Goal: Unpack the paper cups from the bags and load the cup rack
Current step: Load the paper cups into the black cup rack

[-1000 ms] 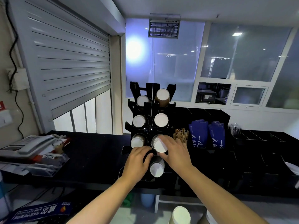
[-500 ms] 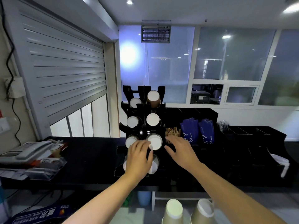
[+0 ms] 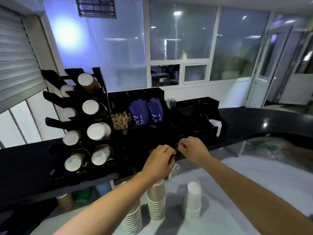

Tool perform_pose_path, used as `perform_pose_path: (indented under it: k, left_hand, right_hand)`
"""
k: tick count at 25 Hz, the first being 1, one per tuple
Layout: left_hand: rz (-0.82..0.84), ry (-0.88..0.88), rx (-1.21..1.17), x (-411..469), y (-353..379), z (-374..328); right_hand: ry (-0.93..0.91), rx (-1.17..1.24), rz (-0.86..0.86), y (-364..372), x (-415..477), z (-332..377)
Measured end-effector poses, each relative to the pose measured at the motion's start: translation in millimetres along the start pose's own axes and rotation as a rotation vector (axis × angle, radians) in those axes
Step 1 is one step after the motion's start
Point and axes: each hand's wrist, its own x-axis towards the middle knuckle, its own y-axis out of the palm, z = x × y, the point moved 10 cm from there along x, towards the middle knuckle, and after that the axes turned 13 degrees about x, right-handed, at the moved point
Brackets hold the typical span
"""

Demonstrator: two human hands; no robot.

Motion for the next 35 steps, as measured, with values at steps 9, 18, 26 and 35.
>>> perform_pose_path:
  k: [9, 18, 26, 35]
  left_hand:
    - [0.669, -0.314, -0.225, -59, 195, -51]
    - [0.696, -0.559, -0.612, -110, 254, -48]
    - [0.435, -0.551, -0.701, -21, 177, -45]
    - [-0.200, -0.495, -0.628, 59, -30, 54]
  right_hand:
    - [0.441, 0.227, 0.392, 82, -139, -157]
    - [0.545, 0.608, 0.356, 171, -168, -185]
    - [0.450, 0.495, 0.312, 63, -80, -160]
    - [0.090, 0.560, 0.085, -72, 56, -7]
